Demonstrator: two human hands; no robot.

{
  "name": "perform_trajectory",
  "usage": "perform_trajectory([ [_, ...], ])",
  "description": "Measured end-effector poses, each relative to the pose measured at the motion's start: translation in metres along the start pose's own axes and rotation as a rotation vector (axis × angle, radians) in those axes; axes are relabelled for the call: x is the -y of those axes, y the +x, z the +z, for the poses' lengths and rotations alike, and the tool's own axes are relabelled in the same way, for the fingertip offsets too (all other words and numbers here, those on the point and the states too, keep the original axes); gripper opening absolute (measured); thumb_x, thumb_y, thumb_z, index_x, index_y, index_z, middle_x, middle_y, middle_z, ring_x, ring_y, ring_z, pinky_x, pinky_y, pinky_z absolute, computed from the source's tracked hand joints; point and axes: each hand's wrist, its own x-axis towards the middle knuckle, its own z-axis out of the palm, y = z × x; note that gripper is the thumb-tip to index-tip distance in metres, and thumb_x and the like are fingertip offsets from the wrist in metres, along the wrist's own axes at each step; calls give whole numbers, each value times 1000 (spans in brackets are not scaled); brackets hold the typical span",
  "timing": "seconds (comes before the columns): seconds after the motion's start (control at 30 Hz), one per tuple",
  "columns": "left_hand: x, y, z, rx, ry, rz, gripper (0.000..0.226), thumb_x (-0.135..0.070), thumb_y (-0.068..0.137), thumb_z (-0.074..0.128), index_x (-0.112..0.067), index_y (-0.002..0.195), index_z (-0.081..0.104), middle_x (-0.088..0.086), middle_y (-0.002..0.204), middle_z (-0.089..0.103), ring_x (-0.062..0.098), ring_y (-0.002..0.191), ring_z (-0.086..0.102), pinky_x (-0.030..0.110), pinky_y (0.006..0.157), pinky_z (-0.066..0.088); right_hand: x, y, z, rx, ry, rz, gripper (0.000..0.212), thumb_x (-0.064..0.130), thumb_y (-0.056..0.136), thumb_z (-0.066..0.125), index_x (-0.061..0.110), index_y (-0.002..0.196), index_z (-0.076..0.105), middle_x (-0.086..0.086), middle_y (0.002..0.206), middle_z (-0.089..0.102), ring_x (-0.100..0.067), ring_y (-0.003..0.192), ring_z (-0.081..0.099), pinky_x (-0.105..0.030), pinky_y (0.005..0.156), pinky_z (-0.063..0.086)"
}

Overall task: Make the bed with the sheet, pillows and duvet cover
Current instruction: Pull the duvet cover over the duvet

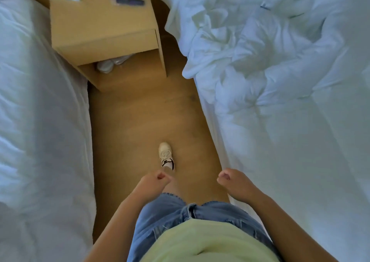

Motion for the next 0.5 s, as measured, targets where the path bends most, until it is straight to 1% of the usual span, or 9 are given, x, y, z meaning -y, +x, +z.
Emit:
perform_trajectory([
  [0.07, -30, 42, -48, 32, 39, 10, 16, -37, 92, 51, -23, 85, 55, 0, 84, 64, 12, 73, 56, 25, 66, 43, 32, 41, -28, -36, 55, 20, 19, 24, 94, 44, 10, 92, 58, -5, 89, 60, -14, 80, 53, -29, 76, 47],
  [0.1, -46, 61, -73, 42, 74, 13, 17, -37, 92, 51, -22, 86, 55, 2, 86, 64, 13, 75, 56, 25, 68, 43, 49, 58, -43, -52, 81, 35, 18, 24, 94, 44, 13, 94, 58, -3, 91, 61, -13, 82, 55, -26, 73, 46],
  [0.2, -104, 116, -141, 73, 157, 54, 17, -35, 95, 50, -19, 90, 53, 4, 91, 60, 13, 75, 52, 25, 65, 39, 93, 100, -91, -95, 163, 75, 13, 29, 92, 46, 22, 92, 57, 5, 91, 59, -7, 81, 54, -17, 63, 37],
  [0.27, -151, 149, -176, 120, 224, 111, 19, -32, 96, 50, -13, 99, 53, 5, 96, 56, 15, 81, 51, 24, 66, 38, 117, 124, -126, -128, 215, 92, 9, 30, 91, 47, 26, 91, 55, 10, 87, 57, -3, 77, 52, -16, 61, 35],
  [0.33, -204, 180, -201, 132, 310, 177, 19, -29, 96, 51, -10, 100, 54, 3, 95, 53, 14, 83, 50, 20, 62, 37, 133, 150, -160, -194, 253, 103, 9, 29, 91, 48, 25, 89, 55, 10, 85, 56, -3, 75, 51, -17, 61, 35],
  [0.4, -259, 213, -217, 150, 388, 250, 15, -25, 95, 52, -10, 90, 51, 4, 85, 49, 12, 70, 44, 16, 56, 31, 141, 181, -196, -284, 291, 123, 11, 28, 92, 49, 21, 95, 57, 7, 92, 59, -6, 79, 52, -18, 65, 36],
  [0.43, -290, 234, -222, 164, 437, 296, 13, -22, 95, 52, -12, 86, 48, 6, 83, 46, 15, 67, 40, 16, 53, 26, 143, 203, -216, -325, 328, 136, 16, 28, 92, 50, 19, 102, 58, 6, 98, 59, -6, 83, 52, -18, 68, 36],
  [0.47, -314, 247, -225, 170, 480, 327, 12, -19, 94, 52, -13, 86, 45, 6, 84, 44, 17, 69, 39, 18, 53, 26, 144, 218, -230, -359, 362, 142, 21, 27, 92, 50, 17, 109, 58, 4, 105, 58, -7, 88, 51, -19, 73, 36],
  [0.5, -339, 261, -227, 167, 506, 334, 11, -20, 93, 54, -15, 89, 45, 6, 85, 46, 18, 74, 41, 20, 57, 31, 144, 234, -244, -402, 388, 146, 25, 26, 93, 51, 15, 115, 57, 2, 112, 57, -8, 94, 50, -19, 79, 35],
])
